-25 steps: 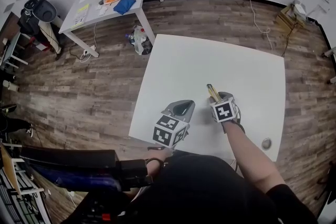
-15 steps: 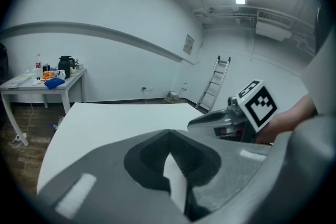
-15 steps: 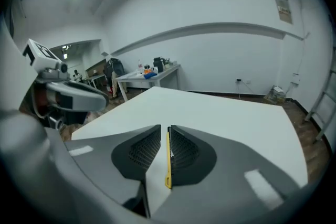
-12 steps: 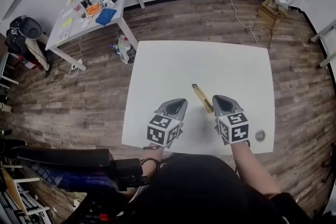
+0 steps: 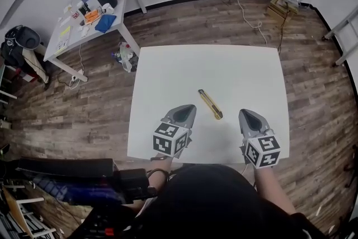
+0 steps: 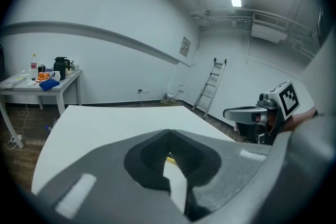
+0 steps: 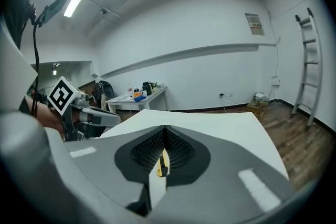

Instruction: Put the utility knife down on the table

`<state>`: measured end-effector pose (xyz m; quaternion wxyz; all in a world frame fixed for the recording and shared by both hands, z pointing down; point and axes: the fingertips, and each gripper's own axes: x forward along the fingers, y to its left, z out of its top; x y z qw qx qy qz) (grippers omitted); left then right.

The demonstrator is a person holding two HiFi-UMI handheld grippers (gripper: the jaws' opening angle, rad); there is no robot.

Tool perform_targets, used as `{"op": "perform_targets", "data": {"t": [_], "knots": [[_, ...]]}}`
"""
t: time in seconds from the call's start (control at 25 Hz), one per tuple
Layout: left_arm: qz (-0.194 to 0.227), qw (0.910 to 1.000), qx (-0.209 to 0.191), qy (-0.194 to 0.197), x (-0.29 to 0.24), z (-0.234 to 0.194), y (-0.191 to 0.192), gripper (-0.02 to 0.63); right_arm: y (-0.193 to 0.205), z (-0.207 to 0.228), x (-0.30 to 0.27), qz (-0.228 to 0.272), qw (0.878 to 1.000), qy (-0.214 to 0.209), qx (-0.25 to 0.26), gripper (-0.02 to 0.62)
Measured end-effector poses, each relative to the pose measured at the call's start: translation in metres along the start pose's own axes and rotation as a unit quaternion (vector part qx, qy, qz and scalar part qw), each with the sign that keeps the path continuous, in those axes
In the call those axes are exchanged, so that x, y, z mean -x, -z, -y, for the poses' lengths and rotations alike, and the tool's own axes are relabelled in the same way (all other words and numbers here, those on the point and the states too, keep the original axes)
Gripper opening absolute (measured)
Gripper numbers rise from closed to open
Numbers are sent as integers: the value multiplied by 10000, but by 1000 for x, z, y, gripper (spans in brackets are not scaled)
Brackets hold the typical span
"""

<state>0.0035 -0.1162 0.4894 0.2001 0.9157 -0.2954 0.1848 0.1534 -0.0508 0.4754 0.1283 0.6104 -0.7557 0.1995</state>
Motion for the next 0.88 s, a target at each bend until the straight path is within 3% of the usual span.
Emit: {"op": "perform_targets", "data": {"t": [0.4, 0.88], "knots": [[53, 10000, -13, -44, 9, 7, -1, 1, -18, -1, -10, 186, 9997, 26, 162, 25], [63, 9999, 48, -107, 19, 5, -2, 1, -13, 1, -7, 107, 9998, 102, 129, 25]]}}
